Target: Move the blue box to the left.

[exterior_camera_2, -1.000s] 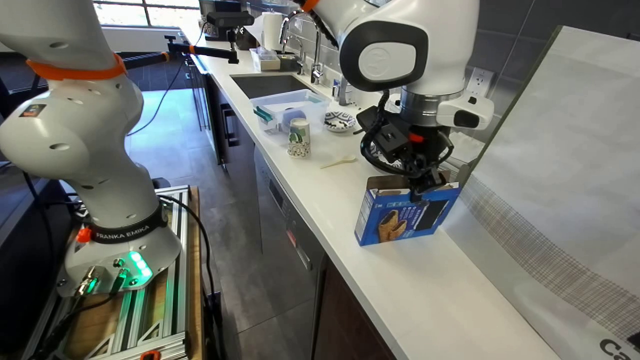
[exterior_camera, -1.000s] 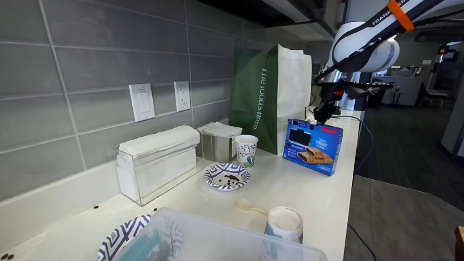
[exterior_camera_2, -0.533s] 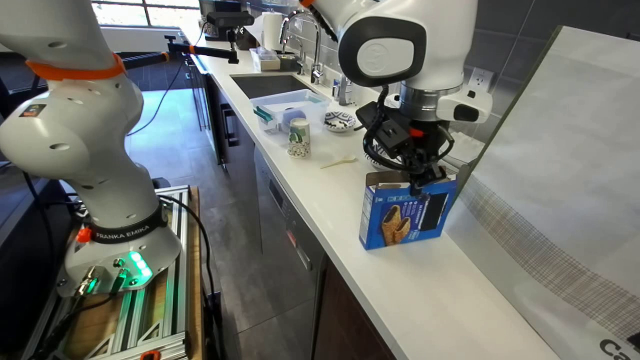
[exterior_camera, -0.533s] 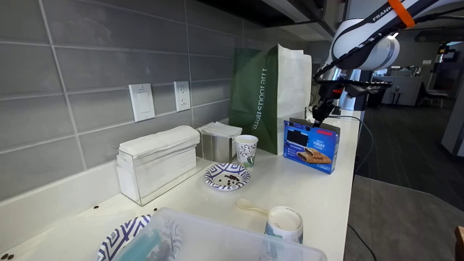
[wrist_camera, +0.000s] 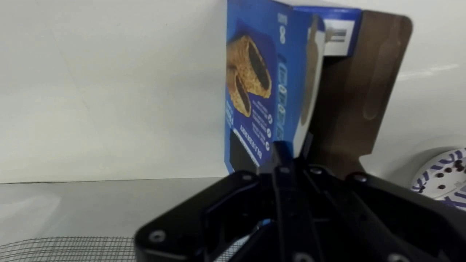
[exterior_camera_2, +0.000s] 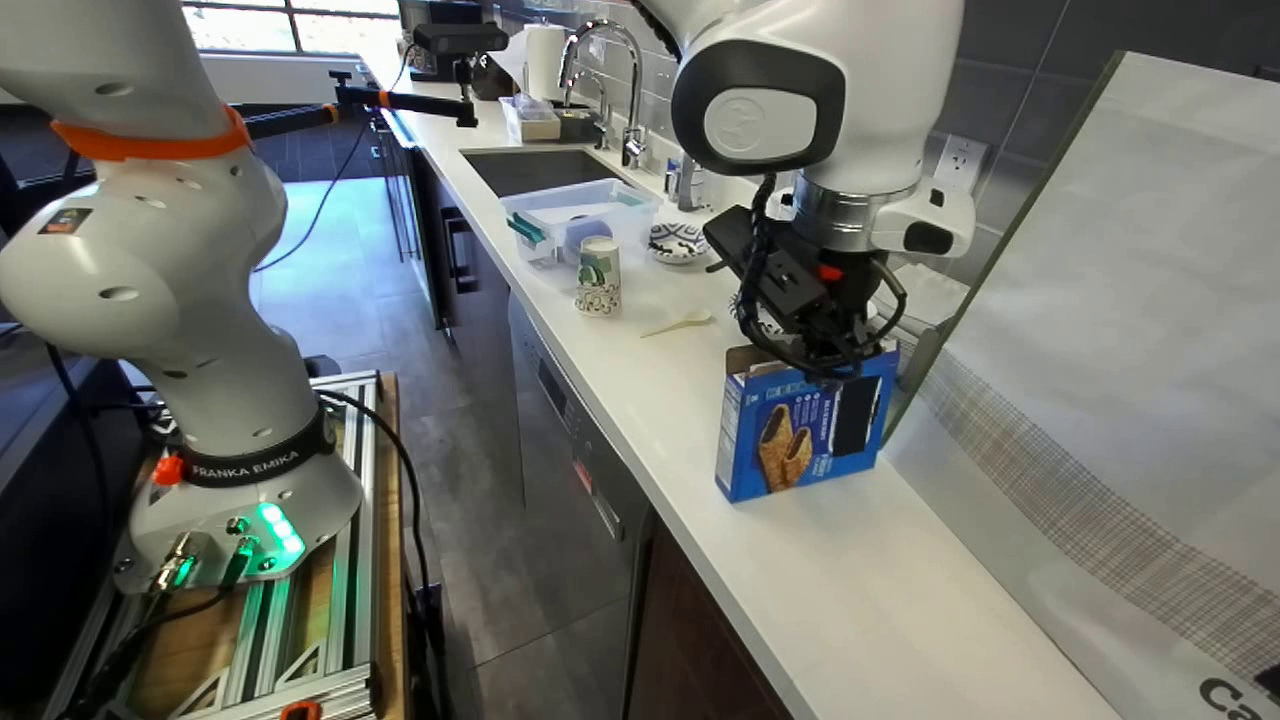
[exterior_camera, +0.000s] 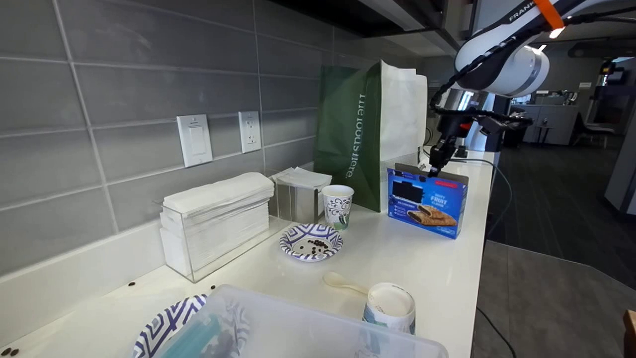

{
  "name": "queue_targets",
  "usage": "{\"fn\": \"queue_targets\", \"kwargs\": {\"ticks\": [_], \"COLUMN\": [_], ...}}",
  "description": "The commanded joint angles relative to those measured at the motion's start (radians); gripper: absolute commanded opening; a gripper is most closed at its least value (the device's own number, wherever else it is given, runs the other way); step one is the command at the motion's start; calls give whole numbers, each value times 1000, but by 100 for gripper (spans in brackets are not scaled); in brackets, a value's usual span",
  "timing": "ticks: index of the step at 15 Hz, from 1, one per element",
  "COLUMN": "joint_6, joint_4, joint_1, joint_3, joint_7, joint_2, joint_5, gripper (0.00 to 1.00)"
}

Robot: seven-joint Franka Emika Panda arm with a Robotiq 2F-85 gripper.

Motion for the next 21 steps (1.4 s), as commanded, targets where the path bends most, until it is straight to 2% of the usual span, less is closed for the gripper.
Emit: {"fn": "queue_targets", "kwargs": {"ticks": [1,10,21], "joint_6": [-64,-292,-600], "joint_4": [-8,9,68], "joint_1": [-1,-7,-90], "joint_3": [6,19,-10], "joint_7": [-132,-261,-312], "joint_2": [7,42,155], "joint_5": [115,282,439], "gripper": [0,0,0]}}
